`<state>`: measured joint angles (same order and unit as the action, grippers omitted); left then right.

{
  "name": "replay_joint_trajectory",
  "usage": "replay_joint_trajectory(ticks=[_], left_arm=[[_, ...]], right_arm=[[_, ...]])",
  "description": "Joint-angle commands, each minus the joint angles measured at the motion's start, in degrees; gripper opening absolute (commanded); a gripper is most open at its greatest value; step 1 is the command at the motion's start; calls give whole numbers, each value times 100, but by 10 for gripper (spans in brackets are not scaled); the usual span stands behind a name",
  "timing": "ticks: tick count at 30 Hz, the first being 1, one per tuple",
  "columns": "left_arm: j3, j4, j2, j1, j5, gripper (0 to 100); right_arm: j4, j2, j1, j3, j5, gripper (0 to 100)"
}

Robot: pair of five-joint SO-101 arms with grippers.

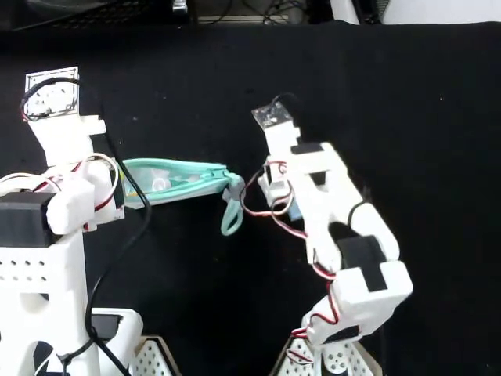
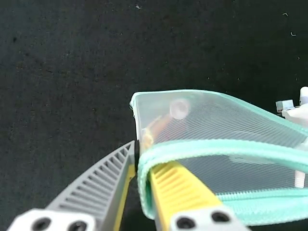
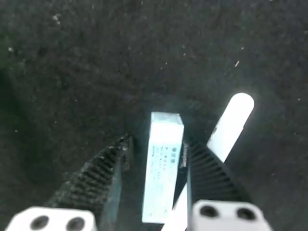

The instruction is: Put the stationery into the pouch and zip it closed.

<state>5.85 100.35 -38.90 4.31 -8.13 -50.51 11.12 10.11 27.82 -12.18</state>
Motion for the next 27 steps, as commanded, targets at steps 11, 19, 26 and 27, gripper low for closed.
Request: replay_joint_trajectory(ticks=[11, 19, 26, 27], left_arm=[[13, 35, 18, 57, -18, 30], [13, 35, 18, 22, -35, 30], [13, 35, 18, 22, -35, 30], [13, 35, 18, 22, -35, 30]], right_arm=[[-308, -2809, 35, 655, -70, 12], [-1697, -6457, 396, 391, -18, 12], [-941, -8488, 2470, 136, -18, 12], [-615, -8593, 2752, 242, -18, 12]])
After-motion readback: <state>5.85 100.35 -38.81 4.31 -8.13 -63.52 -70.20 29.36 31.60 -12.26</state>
